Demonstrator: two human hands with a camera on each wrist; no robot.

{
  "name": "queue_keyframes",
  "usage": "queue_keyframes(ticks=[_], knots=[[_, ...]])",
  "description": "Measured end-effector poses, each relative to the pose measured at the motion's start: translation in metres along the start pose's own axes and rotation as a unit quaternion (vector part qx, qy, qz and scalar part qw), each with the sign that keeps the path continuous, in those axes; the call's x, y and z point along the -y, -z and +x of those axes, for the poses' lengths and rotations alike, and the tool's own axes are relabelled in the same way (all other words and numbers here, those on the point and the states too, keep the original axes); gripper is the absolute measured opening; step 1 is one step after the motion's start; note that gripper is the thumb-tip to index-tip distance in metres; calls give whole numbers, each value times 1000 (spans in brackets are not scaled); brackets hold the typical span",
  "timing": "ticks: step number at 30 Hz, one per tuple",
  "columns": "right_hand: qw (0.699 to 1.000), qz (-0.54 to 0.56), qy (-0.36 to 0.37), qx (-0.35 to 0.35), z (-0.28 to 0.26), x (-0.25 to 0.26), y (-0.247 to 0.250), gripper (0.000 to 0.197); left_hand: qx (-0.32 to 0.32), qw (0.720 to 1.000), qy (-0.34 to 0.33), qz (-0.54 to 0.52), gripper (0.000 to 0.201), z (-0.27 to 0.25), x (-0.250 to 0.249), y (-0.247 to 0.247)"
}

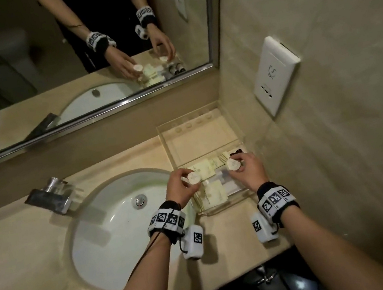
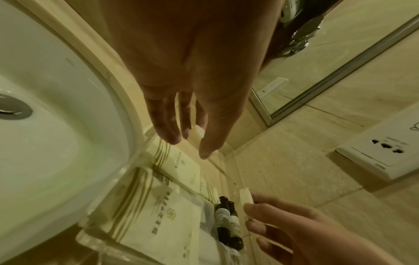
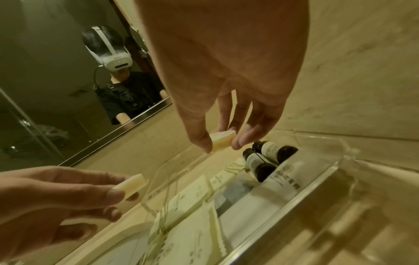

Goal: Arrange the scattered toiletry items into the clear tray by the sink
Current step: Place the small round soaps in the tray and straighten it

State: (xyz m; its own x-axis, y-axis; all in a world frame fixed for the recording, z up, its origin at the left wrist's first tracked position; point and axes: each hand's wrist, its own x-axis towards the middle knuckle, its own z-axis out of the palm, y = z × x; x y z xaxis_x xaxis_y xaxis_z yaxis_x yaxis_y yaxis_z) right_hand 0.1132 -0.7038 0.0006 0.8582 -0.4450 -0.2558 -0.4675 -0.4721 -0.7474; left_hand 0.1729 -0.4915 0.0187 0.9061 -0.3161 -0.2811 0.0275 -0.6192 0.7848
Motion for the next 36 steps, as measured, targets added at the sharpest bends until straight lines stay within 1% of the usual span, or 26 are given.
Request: queue_keyframes(ticks=[3,6,12,17,22,24,26,27,29,30,31,33,34,36], knots=[[1000,7,-21,-4,5,-4,-6,45,-6,1000,2,0,41,12,1,1],[999,-12,-32,-13,13,-5,-10,45,3,1000,-8,-6,38,23,2,3],[998,-55,17,10,39,9,-26,37,6,1000,-11,-29,40,44,11,9],[997,-69,31,15,55,9,-43,34,6,998,0,-62,40,53,15,12],[996,-77,46,23,57,8,-50,34,14,998,-5,-68,41,57,14,11],[997,-62,38,22,55,6,-47,35,24,997,-11,-67,41,58,12,10],[998,-48,31,4,54,6,-40,35,37,997,-16,-72,43,60,9,7],[999,-33,29,-12,53,8,-36,31,43,996,-20,-76,43,61,6,5],[999,29,21,-35,50,14,-27,13,56,995,-35,-77,45,63,-3,0],[997,72,12,-21,48,18,-24,8,62,994,-46,-76,45,64,-9,-2],[993,121,-3,12,46,22,-21,13,69,993,-58,-76,45,65,-16,-5],[973,209,-39,86,43,26,-18,24,84,990,-81,-77,44,67,-26,-12],[968,225,-49,101,43,25,-17,28,88,989,-91,-79,43,68,-30,-17],[966,229,-66,98,46,19,-17,31,87,987,-105,-79,44,69,-36,-24]])
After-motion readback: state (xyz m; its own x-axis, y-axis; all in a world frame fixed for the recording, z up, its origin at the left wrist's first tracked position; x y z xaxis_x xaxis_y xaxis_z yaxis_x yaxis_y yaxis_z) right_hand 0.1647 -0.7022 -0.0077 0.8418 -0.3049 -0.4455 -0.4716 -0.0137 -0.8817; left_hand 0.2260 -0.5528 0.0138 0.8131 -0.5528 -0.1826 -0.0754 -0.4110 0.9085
